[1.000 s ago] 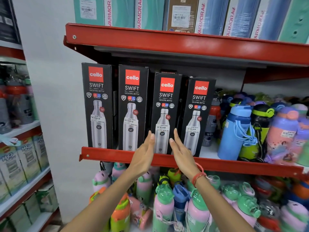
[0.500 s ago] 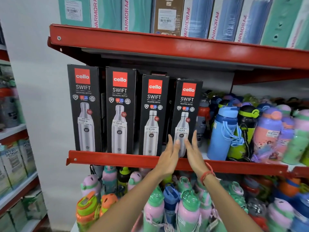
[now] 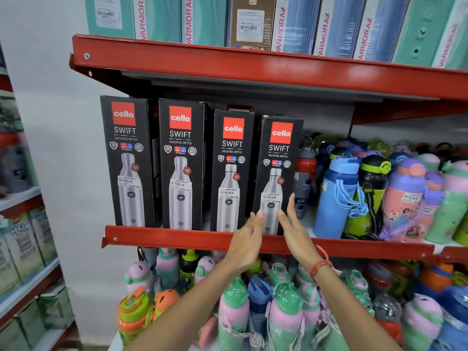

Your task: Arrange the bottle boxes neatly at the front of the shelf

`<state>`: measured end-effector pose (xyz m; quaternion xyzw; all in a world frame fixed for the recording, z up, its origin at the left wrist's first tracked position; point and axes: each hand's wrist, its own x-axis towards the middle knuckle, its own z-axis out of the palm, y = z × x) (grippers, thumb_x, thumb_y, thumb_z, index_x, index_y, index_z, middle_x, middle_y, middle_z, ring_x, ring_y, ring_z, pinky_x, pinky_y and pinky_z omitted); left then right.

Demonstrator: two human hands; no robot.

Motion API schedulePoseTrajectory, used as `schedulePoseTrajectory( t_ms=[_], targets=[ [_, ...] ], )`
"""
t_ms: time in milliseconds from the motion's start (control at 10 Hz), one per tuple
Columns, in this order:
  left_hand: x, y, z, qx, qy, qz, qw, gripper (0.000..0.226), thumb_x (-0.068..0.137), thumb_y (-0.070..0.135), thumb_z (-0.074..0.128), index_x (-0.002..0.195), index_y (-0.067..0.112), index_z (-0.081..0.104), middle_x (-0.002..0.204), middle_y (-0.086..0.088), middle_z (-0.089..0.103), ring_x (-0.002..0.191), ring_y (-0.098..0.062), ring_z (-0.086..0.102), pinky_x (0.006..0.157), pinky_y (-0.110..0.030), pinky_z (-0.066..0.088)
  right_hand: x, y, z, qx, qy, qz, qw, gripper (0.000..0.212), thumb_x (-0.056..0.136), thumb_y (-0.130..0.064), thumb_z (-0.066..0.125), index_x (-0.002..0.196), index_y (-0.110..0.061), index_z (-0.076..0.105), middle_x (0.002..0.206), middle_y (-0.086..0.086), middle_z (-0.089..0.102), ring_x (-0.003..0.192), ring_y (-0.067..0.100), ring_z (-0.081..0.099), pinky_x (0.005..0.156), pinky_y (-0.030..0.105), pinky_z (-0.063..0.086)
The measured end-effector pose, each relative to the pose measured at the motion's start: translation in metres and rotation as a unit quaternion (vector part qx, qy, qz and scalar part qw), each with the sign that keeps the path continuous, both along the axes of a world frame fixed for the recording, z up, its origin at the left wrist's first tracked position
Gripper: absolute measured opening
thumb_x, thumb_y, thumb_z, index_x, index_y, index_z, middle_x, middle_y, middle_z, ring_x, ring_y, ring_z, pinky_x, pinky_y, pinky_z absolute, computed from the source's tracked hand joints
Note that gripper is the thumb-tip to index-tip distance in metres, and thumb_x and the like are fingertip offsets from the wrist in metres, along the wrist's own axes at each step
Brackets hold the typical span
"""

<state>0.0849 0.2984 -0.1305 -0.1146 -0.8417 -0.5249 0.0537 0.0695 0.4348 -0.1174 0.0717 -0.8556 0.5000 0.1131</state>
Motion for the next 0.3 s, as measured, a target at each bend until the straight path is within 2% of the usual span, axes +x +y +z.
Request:
schedulePoseTrajectory(
  t_ms=[100,200,300],
  targets=[
    [0.009,-0.009,0.007,-0.004,0.002,-0.028,1.000,0.075,0.091,0.067,0.010,0.150,0.023,0.022,0.160,-0.001,0.019,0.148,-0.017,0.018,0.119,-0.035,0.011,0.002,-0.005,-0.001,-0.005,0.020,-0.027,0.999,0.059,0.100,-0.046,0.029,0.150,-0.041,-0.003,0.153,0.018,0.031,0.137,0.036,0.035,0.110,0.045,0.031],
    [0.019,-0.024,0.025,-0.029,0.064,-0.022,0.997,0.076,0.091,0.066,0.015,0.150,0.018,0.023,0.156,-0.011,0.030,0.144,-0.024,0.030,0.118,-0.035,0.020,0.007,-0.020,0.021,-0.006,0.126,-0.086,0.988,0.060,0.100,-0.043,0.032,0.153,-0.029,0.007,0.160,-0.002,0.020,0.147,0.016,0.018,0.116,0.035,0.017],
    [0.021,-0.049,0.062,-0.025,0.220,0.046,0.974,0.066,0.097,0.055,0.023,0.151,0.017,0.021,0.156,-0.006,0.031,0.144,-0.020,0.030,0.119,-0.037,0.023,0.013,-0.045,0.066,0.067,0.277,-0.120,0.951,0.057,0.101,-0.041,0.029,0.153,-0.023,0.010,0.161,-0.004,0.015,0.148,0.010,0.007,0.121,0.047,0.006]
  ],
)
